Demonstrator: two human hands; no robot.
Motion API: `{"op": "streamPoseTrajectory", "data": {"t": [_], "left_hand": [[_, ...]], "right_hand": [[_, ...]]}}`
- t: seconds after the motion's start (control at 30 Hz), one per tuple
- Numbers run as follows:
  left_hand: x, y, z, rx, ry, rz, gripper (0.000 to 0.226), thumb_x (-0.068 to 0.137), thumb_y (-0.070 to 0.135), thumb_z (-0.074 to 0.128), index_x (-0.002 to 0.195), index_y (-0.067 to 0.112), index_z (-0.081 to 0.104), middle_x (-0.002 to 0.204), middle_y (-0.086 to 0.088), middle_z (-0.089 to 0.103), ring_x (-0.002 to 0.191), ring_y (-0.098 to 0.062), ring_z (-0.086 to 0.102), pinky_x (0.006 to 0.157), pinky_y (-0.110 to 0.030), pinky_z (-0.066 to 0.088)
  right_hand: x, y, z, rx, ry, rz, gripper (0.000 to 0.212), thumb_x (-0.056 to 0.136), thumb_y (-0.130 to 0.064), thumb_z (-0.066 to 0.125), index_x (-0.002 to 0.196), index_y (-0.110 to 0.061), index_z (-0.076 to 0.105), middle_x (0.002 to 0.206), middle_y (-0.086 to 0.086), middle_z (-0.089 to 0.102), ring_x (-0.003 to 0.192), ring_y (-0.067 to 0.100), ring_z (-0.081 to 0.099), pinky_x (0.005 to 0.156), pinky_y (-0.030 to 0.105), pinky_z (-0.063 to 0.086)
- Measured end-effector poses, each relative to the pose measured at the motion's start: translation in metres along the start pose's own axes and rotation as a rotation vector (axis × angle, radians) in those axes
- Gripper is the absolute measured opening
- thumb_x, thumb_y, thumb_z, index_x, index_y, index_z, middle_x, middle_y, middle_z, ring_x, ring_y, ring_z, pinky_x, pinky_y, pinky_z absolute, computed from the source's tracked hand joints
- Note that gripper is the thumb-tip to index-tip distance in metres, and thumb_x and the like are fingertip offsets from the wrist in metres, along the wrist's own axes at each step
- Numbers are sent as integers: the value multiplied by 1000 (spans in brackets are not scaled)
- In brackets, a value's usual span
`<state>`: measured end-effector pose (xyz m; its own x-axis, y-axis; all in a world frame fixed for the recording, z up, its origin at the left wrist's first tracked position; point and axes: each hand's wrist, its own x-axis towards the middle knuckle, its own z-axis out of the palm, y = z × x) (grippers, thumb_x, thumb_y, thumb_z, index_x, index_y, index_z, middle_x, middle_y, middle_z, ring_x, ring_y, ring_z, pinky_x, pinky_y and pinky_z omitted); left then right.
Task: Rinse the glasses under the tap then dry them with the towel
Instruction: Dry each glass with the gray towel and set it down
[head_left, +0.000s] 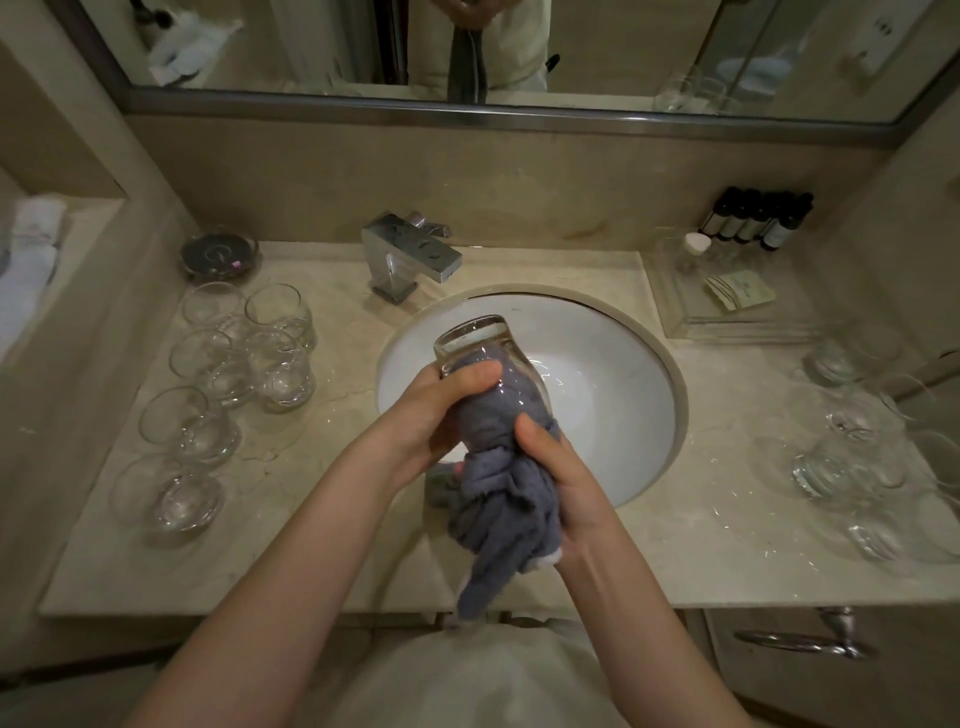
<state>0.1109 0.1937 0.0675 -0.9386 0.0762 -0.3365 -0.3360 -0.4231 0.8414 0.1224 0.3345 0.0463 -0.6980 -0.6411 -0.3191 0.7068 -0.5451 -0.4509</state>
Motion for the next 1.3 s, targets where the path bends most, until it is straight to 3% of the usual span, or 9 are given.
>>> {"op": "streamPoseTrajectory", "data": {"t": [0.1, 0.23, 0.37, 0.5, 0.6, 0.7, 0.9, 1.13, 1.3], "left_hand": [[-3, 1, 6, 10, 113, -122, 67, 61, 64, 79, 106, 15, 71, 106, -6, 74, 99, -21, 70, 87, -32, 55], [-10, -9, 21, -18, 277, 47, 22, 80, 30, 76, 89, 11, 70, 79, -6, 71, 75, -17, 70, 70, -26, 55], [-9, -8, 12, -19, 161, 126, 34, 66, 23, 82, 91, 8, 65, 81, -9, 69, 73, -19, 67, 65, -25, 55], [-8, -6, 0, -96, -81, 79, 85, 37, 45, 95, 105, 4, 64, 95, -13, 70, 77, -19, 70, 57, -19, 55], [-4, -5, -10, 27, -54, -28, 91, 38, 60, 91, 111, 12, 64, 104, -5, 73, 93, -17, 70, 75, -26, 56], [-7, 3, -6, 174, 101, -135, 69, 61, 67, 77, 109, 19, 66, 98, 3, 74, 82, -12, 69, 66, -24, 53], [-4, -6, 8, 64, 268, -72, 59, 57, 44, 85, 101, 8, 69, 92, -9, 75, 83, -19, 73, 67, -25, 54], [-7, -17, -28, 16, 196, -310, 45, 64, 50, 75, 100, 24, 68, 97, -4, 68, 90, -19, 65, 83, -36, 55], [-4, 6, -53, 335, -21, -328, 62, 45, 51, 78, 98, 18, 70, 92, 0, 70, 73, -14, 70, 58, -29, 57]], "right_hand": [[4, -1, 7, -269, 72, -122, 76, 65, -22, 87, 132, -12, 53, 116, 15, 68, 101, 27, 66, 90, 38, 53], [6, 2, 11, -490, 60, -176, 43, 82, -13, 64, 124, -16, 58, 115, 8, 70, 110, 21, 65, 88, 26, 53], [8, 2, 5, -159, 42, -39, 97, 56, -30, 93, 136, -3, 46, 110, 17, 69, 97, 24, 70, 85, 32, 57], [4, 1, 3, -24, 20, 99, 126, 42, -36, 98, 144, 1, 35, 109, 25, 65, 86, 31, 71, 78, 40, 59], [7, 0, 2, 7, 28, 42, 106, 46, -35, 97, 134, -1, 50, 112, 23, 66, 91, 29, 70, 87, 40, 56], [12, 0, 4, -126, 55, -33, 86, 58, -37, 92, 129, -5, 56, 120, 28, 62, 104, 37, 64, 99, 49, 47], [15, -6, 1, -426, 103, -44, 61, 80, -28, 74, 132, -5, 53, 125, 22, 62, 120, 36, 58, 109, 48, 39], [16, -20, -13, -532, 129, 81, 40, 80, -19, 63, 116, -1, 63, 110, 22, 68, 101, 30, 66, 94, 35, 52], [15, -35, -18, -676, -18, 205, 29, 77, -15, 62, 104, -6, 67, 94, 9, 73, 87, 16, 69, 77, 22, 54]]}}
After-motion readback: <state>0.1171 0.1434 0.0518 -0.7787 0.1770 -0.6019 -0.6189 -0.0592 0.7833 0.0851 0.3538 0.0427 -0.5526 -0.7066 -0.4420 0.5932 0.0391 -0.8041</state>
